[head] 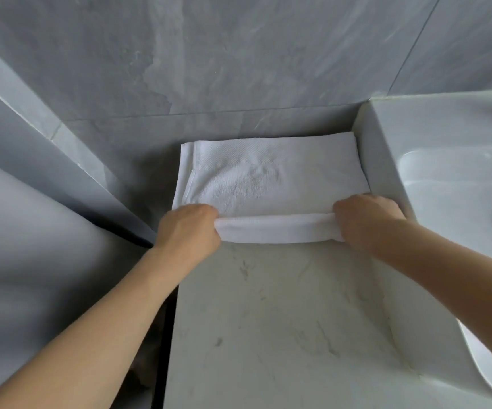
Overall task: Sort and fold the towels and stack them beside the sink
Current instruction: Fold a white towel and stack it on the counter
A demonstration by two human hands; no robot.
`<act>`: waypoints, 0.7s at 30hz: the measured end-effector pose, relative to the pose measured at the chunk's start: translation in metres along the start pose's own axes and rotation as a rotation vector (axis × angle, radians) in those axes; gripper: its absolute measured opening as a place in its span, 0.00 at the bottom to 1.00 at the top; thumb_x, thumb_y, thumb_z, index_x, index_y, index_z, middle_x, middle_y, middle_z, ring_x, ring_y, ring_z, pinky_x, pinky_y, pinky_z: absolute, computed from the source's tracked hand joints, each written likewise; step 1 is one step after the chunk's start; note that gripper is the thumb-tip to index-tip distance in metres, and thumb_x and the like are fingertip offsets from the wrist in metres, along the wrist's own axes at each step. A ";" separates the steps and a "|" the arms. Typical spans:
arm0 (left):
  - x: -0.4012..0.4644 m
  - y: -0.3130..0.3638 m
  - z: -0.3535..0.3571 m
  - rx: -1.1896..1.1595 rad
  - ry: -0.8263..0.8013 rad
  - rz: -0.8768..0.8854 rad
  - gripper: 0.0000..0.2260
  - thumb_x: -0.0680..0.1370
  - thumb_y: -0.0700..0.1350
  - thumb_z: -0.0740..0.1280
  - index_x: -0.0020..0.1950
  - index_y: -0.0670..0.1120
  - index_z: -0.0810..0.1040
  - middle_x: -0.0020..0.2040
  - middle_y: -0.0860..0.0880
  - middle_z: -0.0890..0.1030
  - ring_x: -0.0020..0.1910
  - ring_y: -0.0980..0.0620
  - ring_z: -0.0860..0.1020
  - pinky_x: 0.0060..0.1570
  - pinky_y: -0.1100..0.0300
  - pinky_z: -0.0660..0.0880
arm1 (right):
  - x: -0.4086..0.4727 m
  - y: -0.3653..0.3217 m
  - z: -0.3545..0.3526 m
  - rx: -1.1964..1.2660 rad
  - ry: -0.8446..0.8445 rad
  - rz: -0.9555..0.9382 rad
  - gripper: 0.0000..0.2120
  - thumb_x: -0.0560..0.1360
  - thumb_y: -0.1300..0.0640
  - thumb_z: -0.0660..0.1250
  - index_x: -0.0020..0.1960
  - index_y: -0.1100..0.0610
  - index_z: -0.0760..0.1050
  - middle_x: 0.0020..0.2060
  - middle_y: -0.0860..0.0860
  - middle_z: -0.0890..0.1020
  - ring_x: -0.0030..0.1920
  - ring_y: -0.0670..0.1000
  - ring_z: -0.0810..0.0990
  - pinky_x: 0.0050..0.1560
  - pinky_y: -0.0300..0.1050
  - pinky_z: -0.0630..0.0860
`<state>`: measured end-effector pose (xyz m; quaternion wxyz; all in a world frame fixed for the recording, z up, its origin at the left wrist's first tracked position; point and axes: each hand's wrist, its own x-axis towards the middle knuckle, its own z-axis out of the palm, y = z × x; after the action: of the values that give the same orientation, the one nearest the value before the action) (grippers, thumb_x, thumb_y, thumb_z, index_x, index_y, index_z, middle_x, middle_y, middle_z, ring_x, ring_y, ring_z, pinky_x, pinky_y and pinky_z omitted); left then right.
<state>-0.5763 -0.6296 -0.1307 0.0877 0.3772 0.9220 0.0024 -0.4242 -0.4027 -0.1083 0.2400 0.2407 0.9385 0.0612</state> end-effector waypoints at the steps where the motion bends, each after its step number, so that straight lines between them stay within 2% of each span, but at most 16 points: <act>1: 0.009 -0.005 -0.010 -0.085 0.045 -0.075 0.06 0.72 0.37 0.62 0.35 0.43 0.70 0.33 0.46 0.73 0.32 0.45 0.71 0.30 0.57 0.64 | 0.004 0.003 -0.007 0.008 -0.007 0.023 0.14 0.77 0.60 0.60 0.61 0.54 0.74 0.59 0.53 0.78 0.60 0.57 0.77 0.49 0.46 0.71; 3: 0.026 -0.016 -0.024 -0.332 0.149 -0.221 0.08 0.74 0.39 0.61 0.34 0.40 0.68 0.30 0.44 0.70 0.29 0.46 0.67 0.30 0.57 0.61 | 0.012 0.010 -0.024 0.007 0.078 0.044 0.14 0.77 0.62 0.58 0.60 0.53 0.74 0.58 0.53 0.79 0.60 0.57 0.77 0.51 0.46 0.71; 5: 0.040 -0.021 -0.029 -0.597 0.219 -0.316 0.08 0.76 0.38 0.59 0.36 0.42 0.66 0.32 0.46 0.67 0.31 0.49 0.63 0.31 0.56 0.59 | 0.023 0.021 -0.041 -0.048 0.225 0.037 0.12 0.77 0.62 0.57 0.57 0.53 0.73 0.56 0.53 0.79 0.58 0.57 0.76 0.53 0.47 0.70; 7: 0.052 -0.020 -0.029 -0.805 0.253 -0.368 0.07 0.76 0.37 0.58 0.38 0.43 0.70 0.34 0.49 0.70 0.33 0.50 0.66 0.33 0.57 0.62 | 0.035 0.028 -0.055 -0.153 0.330 0.032 0.10 0.77 0.61 0.57 0.56 0.53 0.72 0.53 0.51 0.80 0.57 0.55 0.75 0.55 0.47 0.67; 9: 0.063 -0.017 -0.029 -0.904 0.291 -0.405 0.10 0.77 0.37 0.59 0.38 0.48 0.72 0.35 0.52 0.71 0.33 0.52 0.68 0.34 0.59 0.64 | 0.049 0.031 -0.067 -0.253 0.341 0.032 0.09 0.77 0.60 0.58 0.56 0.52 0.72 0.51 0.50 0.80 0.56 0.54 0.75 0.52 0.46 0.65; 13: 0.088 -0.014 -0.025 -0.940 0.334 -0.477 0.06 0.77 0.38 0.60 0.41 0.46 0.71 0.38 0.53 0.72 0.35 0.55 0.70 0.33 0.60 0.66 | 0.078 0.030 -0.076 -0.345 0.272 0.050 0.11 0.78 0.58 0.60 0.58 0.51 0.73 0.53 0.48 0.80 0.58 0.52 0.76 0.52 0.45 0.63; 16: 0.107 -0.018 -0.017 -0.948 0.320 -0.593 0.06 0.77 0.42 0.64 0.41 0.43 0.71 0.39 0.48 0.74 0.35 0.50 0.71 0.33 0.58 0.68 | 0.095 0.028 -0.074 -0.377 0.259 0.070 0.12 0.77 0.57 0.60 0.60 0.50 0.73 0.55 0.48 0.80 0.57 0.51 0.76 0.57 0.46 0.65; 18: 0.116 -0.018 -0.014 -0.924 0.318 -0.612 0.08 0.78 0.43 0.62 0.40 0.43 0.69 0.40 0.45 0.72 0.34 0.49 0.69 0.31 0.58 0.65 | 0.103 0.028 -0.070 -0.402 0.235 0.090 0.13 0.77 0.56 0.60 0.60 0.49 0.73 0.57 0.48 0.79 0.59 0.51 0.75 0.60 0.47 0.63; 20: 0.118 -0.017 -0.012 -0.817 0.290 -0.588 0.08 0.81 0.44 0.59 0.49 0.40 0.73 0.48 0.42 0.76 0.40 0.44 0.74 0.34 0.57 0.66 | 0.108 0.029 -0.064 -0.468 0.214 0.098 0.13 0.76 0.55 0.60 0.60 0.49 0.73 0.57 0.48 0.78 0.60 0.52 0.74 0.63 0.48 0.61; 21: 0.118 -0.015 -0.012 -0.755 0.272 -0.574 0.11 0.83 0.45 0.57 0.56 0.38 0.73 0.55 0.41 0.77 0.48 0.42 0.77 0.38 0.56 0.68 | 0.109 0.030 -0.060 -0.500 0.209 0.100 0.13 0.76 0.54 0.60 0.60 0.49 0.73 0.57 0.47 0.78 0.61 0.52 0.73 0.65 0.49 0.61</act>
<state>-0.6714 -0.5580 -0.1387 0.0941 0.0463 0.9264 0.3616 -0.5248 -0.3239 -0.0945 0.1905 0.2123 0.9009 0.3271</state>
